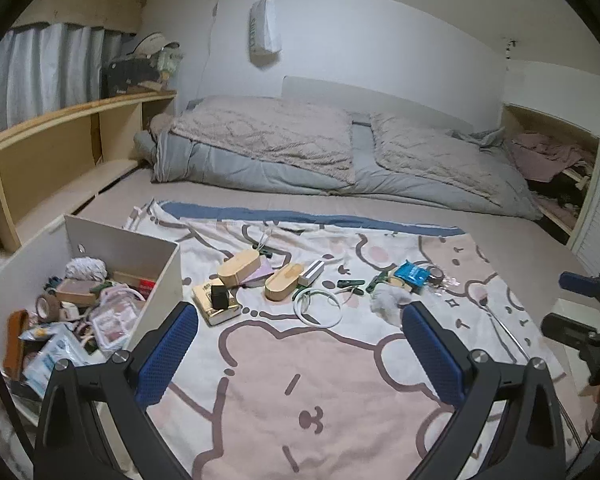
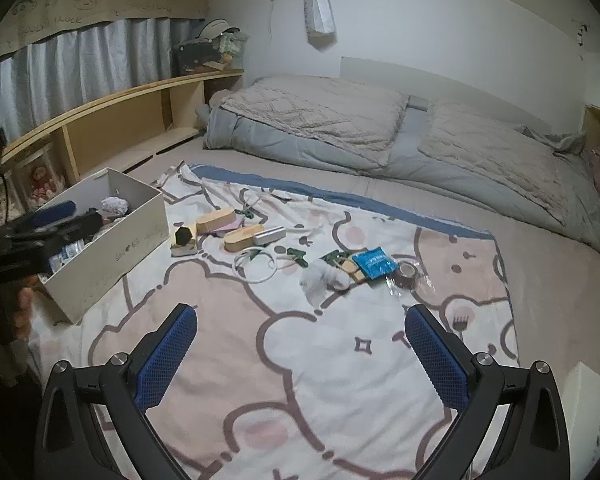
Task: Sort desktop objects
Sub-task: 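Move the right tool toward the white mesh bundle on the sheet, then lower the right tool over the white mesh bundle and close on it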
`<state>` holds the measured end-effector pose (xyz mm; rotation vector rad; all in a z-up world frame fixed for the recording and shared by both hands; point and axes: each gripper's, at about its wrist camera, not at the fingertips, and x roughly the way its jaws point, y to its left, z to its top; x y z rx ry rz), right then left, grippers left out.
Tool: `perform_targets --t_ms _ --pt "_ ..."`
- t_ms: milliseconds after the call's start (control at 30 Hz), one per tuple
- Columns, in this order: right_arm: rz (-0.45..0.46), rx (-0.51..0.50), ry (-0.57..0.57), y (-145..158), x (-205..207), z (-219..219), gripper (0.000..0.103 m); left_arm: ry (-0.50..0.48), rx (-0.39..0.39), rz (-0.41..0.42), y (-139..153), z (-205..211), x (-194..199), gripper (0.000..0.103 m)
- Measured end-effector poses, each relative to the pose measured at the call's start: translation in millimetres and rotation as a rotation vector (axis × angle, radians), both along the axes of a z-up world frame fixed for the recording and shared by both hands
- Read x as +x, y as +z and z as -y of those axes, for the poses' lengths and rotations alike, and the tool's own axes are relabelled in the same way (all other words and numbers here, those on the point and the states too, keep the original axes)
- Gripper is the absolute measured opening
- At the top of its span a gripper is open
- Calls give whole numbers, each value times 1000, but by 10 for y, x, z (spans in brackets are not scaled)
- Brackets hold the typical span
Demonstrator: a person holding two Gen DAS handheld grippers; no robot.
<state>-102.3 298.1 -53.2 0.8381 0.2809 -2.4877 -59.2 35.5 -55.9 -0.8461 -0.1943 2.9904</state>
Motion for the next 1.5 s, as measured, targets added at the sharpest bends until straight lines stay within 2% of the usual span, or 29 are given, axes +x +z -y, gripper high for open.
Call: perform_targets --t_ms 233,433,667,1133,1333,1500 --pt "8 19 11 -252 -268 12 103 77 -4 63 -374 -32 -372 103" --pt "62 50 0 -608 -533 14 103 124 -2 150 -741 -32 -687 103" --pt "119 65 -8 -961 -745 17 103 164 -41 255 -1107 -34 -1092 103" --pt "246 88 -55 -1537 -991 -22 103 189 -32 345 -1593 -131 -1623 103" --pt "311 68 -88 -1692 -1107 -60 103 191 -44 362 -1731 -180 -1854 103" --pt "399 48 -107 -1783 -1237 -99 103 212 -22 413 -1901 -126 -1945 103"
